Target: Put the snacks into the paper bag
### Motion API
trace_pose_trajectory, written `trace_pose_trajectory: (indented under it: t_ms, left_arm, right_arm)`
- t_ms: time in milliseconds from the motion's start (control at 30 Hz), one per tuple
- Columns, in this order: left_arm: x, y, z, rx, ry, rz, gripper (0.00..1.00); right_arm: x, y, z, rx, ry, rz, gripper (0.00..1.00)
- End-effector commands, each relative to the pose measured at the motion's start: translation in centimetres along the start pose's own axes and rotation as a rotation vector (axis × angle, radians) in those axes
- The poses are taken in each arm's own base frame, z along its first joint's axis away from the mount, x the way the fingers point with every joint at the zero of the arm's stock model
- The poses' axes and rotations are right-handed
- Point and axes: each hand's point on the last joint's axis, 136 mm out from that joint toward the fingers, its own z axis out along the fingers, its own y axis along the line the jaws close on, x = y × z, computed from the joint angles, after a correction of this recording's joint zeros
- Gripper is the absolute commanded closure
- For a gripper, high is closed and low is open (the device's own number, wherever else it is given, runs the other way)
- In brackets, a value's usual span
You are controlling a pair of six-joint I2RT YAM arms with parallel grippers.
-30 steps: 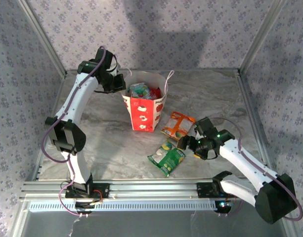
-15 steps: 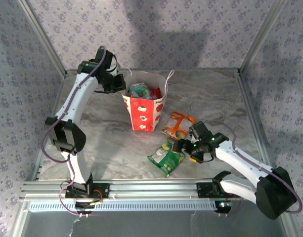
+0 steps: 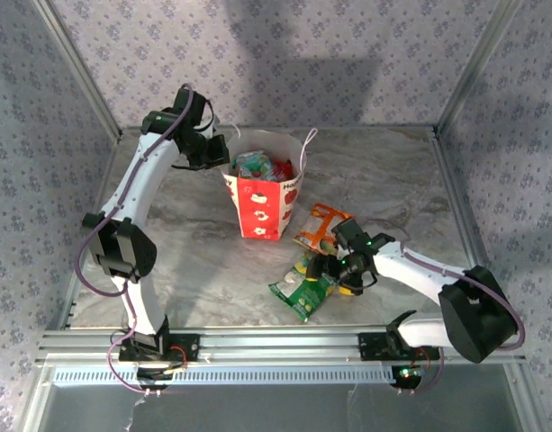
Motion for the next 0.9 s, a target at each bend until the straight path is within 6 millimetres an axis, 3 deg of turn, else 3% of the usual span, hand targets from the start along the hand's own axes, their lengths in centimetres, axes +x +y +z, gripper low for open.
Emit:
trace_pose_trajectory:
  t_ms: [0, 367, 567, 733, 867]
  left_arm:
    - [0.3, 0.4, -1.1, -0.012, -0.009, 0.010, 0.88]
    - [0.3, 0.7, -0.8, -0.019, -0.005, 0.004, 0.88]
    - [0.4, 1.0, -0.5, -0.022, 0.002, 0.000, 0.88]
    - [0.4, 0.9, -0.4, -0.020, 0.004, -0.001, 0.88]
    - [0.3, 1.0, -0.4, -0.020, 0.003, -0.002, 0.88]
  right_arm:
    - [-0.5, 1.0, 0.3, -0.017, 0.001, -0.049, 0.02]
    - [-0.8, 0.3, 1.9, 0.053, 0.046, -0.039, 0.07]
    - [-1.2, 0.2, 1.6, 0.083, 0.031, -0.053, 0.13]
    - [-1.4, 0.0, 1.3, 0.112, 0.019, -0.057, 0.23]
    - [-1.8, -0.2, 1.0, 0.134, -0.003, -0.056, 0.36]
